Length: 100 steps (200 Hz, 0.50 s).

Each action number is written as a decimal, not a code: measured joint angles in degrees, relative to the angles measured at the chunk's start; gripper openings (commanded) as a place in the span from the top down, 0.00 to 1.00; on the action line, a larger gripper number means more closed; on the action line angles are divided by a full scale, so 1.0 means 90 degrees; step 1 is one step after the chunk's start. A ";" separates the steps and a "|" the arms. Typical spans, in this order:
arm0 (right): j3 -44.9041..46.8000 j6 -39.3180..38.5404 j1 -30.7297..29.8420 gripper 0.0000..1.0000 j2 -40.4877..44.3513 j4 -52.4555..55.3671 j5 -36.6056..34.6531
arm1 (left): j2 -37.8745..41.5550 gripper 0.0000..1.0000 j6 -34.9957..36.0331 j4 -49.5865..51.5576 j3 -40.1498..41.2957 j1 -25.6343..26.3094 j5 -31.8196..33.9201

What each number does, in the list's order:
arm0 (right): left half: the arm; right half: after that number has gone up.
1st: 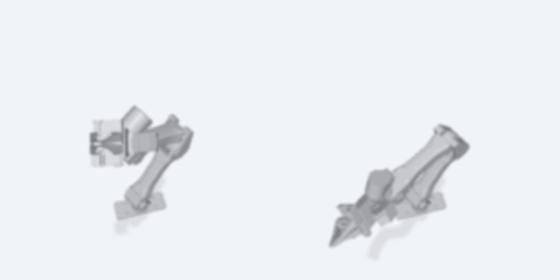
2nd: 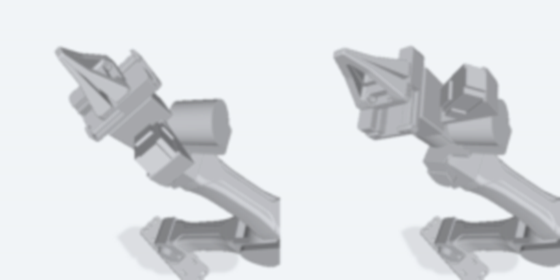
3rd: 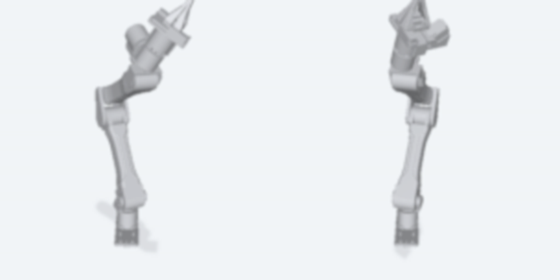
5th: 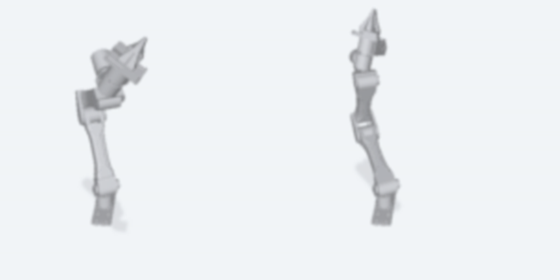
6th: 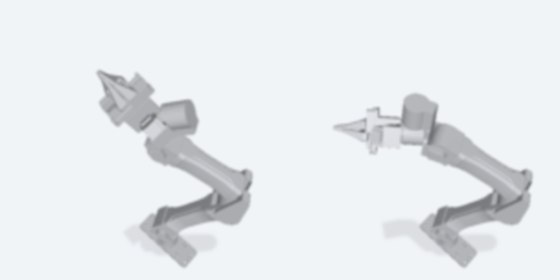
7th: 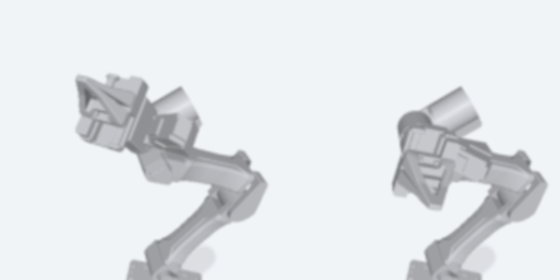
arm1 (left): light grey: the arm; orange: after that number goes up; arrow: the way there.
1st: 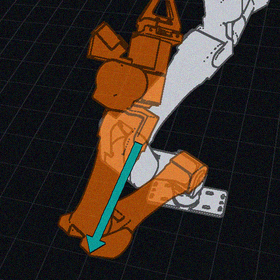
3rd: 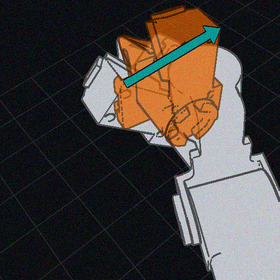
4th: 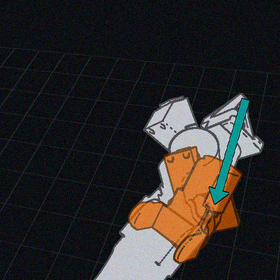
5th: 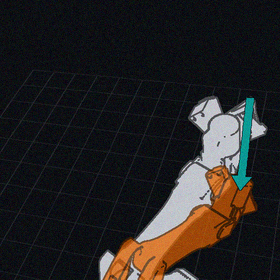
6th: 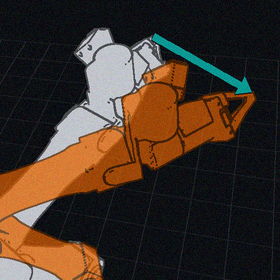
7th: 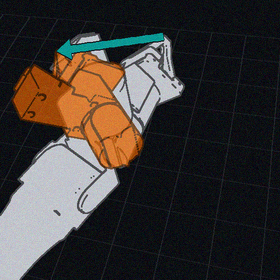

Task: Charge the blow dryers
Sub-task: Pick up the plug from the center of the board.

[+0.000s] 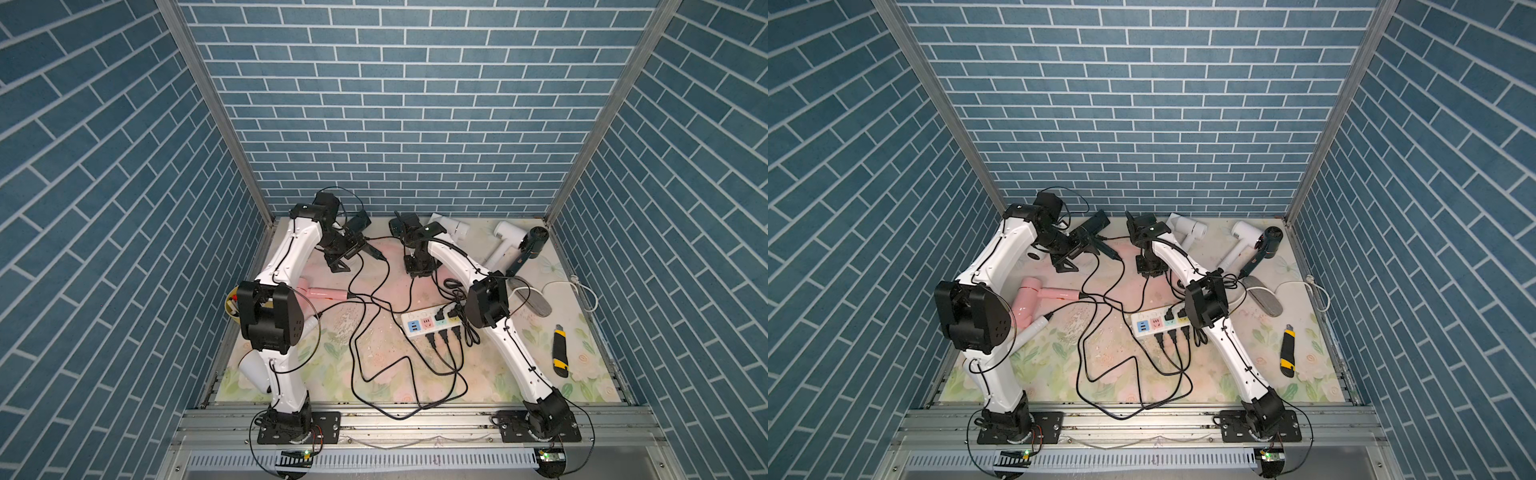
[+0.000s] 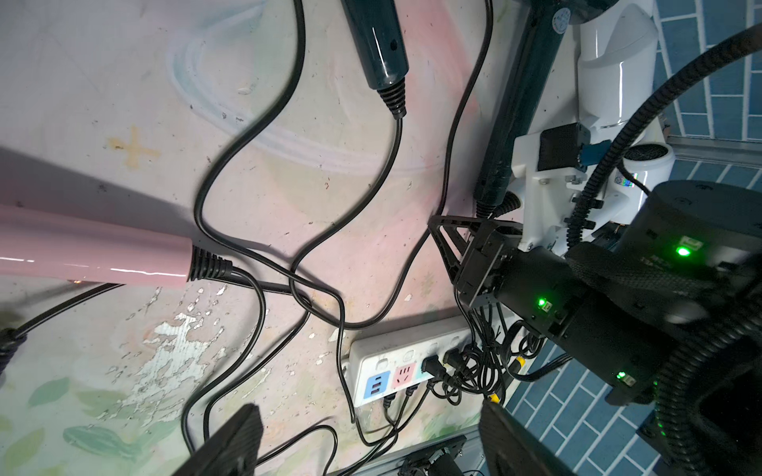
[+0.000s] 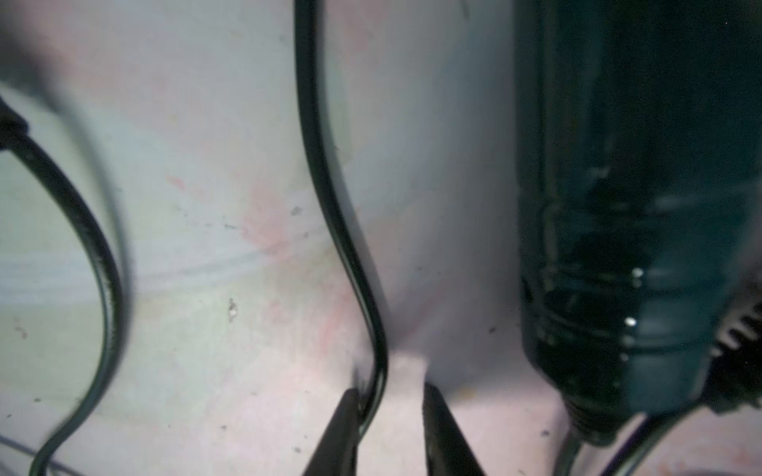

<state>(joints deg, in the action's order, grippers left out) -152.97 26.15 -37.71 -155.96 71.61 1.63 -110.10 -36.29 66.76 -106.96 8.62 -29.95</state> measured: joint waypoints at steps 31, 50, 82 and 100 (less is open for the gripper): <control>0.0002 0.0170 -0.0090 0.91 -0.0005 0.0075 -0.0216 | 0.0029 0.13 0.0063 0.0051 0.0068 -0.0029 -0.0017; 0.0053 0.0255 -0.0097 1.00 0.0002 0.0136 -0.0253 | 0.0032 0.13 0.0092 0.0051 0.0092 -0.0039 -0.0022; 0.0799 0.0279 -0.0119 1.00 0.0396 -0.0126 -0.0243 | 0.0056 0.13 0.0109 0.0046 0.0180 -0.0056 -0.0019; 0.1797 0.0277 -0.0172 1.00 0.0940 -0.0333 -0.0170 | 0.0092 0.13 0.0107 0.0041 0.0255 -0.0056 -0.0019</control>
<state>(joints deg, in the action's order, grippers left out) -136.79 28.64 -39.27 -147.50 68.62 0.10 -109.27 -35.33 67.13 -104.66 8.12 -30.13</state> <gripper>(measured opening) 0.059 0.872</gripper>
